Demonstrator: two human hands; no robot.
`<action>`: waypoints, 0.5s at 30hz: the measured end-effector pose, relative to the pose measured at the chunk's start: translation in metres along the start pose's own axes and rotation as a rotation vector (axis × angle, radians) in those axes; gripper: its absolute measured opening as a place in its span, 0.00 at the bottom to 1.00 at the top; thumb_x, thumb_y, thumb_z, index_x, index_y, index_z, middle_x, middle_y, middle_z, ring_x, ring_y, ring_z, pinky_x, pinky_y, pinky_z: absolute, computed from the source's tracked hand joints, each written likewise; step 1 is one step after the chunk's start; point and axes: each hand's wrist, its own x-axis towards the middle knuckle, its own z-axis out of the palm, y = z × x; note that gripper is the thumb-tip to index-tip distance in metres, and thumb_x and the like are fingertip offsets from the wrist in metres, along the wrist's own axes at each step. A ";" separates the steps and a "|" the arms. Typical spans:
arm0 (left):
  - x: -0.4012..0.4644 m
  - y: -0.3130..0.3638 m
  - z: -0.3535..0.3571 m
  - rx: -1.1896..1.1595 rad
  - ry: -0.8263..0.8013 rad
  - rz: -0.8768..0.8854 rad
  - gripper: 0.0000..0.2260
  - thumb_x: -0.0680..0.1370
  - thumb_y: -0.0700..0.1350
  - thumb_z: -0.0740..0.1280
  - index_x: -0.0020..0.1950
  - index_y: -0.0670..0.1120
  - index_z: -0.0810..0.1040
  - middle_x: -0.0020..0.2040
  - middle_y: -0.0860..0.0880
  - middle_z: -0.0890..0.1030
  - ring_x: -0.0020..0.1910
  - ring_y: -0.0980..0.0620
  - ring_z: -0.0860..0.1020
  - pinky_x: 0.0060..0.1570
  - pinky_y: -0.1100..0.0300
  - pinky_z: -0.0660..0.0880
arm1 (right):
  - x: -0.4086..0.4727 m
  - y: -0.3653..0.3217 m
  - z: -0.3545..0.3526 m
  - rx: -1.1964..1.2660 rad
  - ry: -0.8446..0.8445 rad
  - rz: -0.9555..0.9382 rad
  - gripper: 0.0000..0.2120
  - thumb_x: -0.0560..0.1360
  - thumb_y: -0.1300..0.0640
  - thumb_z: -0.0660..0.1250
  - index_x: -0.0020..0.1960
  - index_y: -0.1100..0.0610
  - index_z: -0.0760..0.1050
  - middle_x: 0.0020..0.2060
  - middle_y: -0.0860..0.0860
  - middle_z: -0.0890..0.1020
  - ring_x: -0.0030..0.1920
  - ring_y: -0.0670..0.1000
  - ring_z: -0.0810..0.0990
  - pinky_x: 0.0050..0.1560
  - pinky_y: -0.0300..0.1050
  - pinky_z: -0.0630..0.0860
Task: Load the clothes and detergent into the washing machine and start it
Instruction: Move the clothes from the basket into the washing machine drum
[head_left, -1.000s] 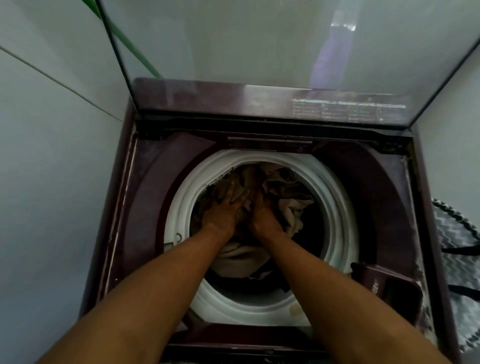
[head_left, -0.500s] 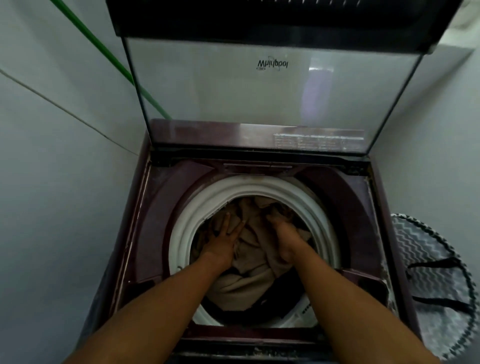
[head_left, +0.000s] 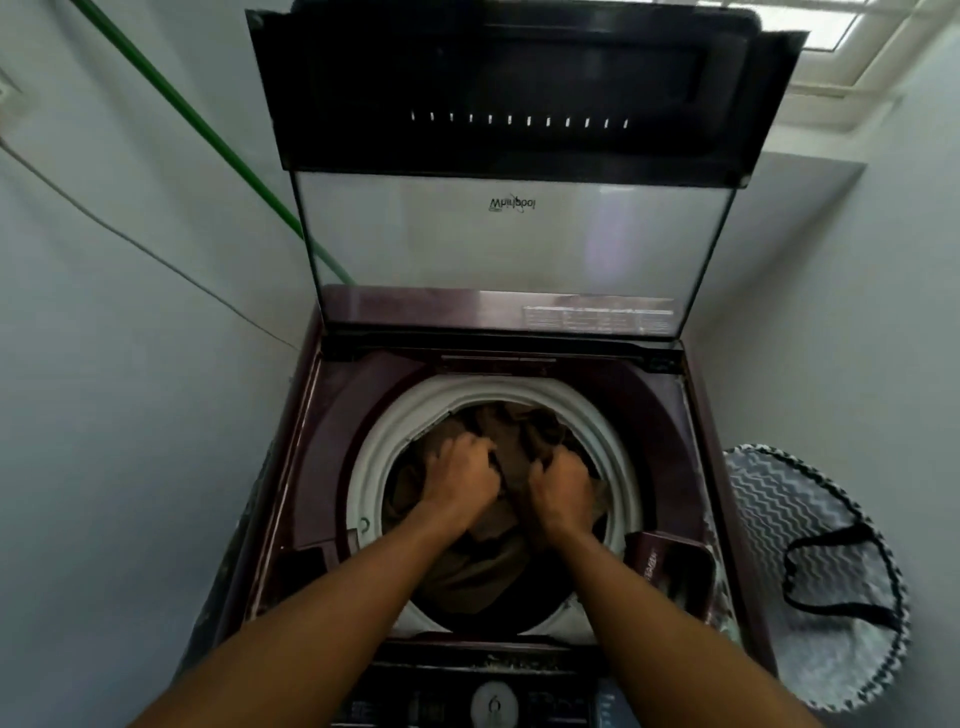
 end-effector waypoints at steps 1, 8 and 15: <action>0.002 0.003 -0.002 -0.059 0.022 0.033 0.19 0.74 0.48 0.62 0.65 0.50 0.77 0.64 0.46 0.77 0.65 0.44 0.73 0.67 0.46 0.69 | 0.002 -0.003 -0.007 -0.015 0.015 -0.036 0.11 0.78 0.56 0.62 0.51 0.62 0.78 0.49 0.58 0.81 0.50 0.59 0.80 0.48 0.48 0.75; 0.000 0.064 -0.005 -0.273 0.157 0.333 0.14 0.76 0.41 0.67 0.61 0.48 0.79 0.56 0.49 0.79 0.57 0.50 0.77 0.60 0.53 0.74 | 0.006 -0.013 -0.070 0.020 0.196 -0.144 0.09 0.75 0.55 0.64 0.45 0.60 0.78 0.43 0.58 0.83 0.46 0.61 0.81 0.43 0.52 0.77; -0.006 0.165 -0.004 -0.459 0.326 0.518 0.11 0.76 0.38 0.68 0.56 0.47 0.80 0.50 0.50 0.80 0.48 0.54 0.77 0.50 0.62 0.74 | 0.004 0.001 -0.151 0.234 0.528 -0.042 0.07 0.74 0.56 0.66 0.43 0.59 0.79 0.41 0.57 0.84 0.44 0.60 0.81 0.43 0.51 0.75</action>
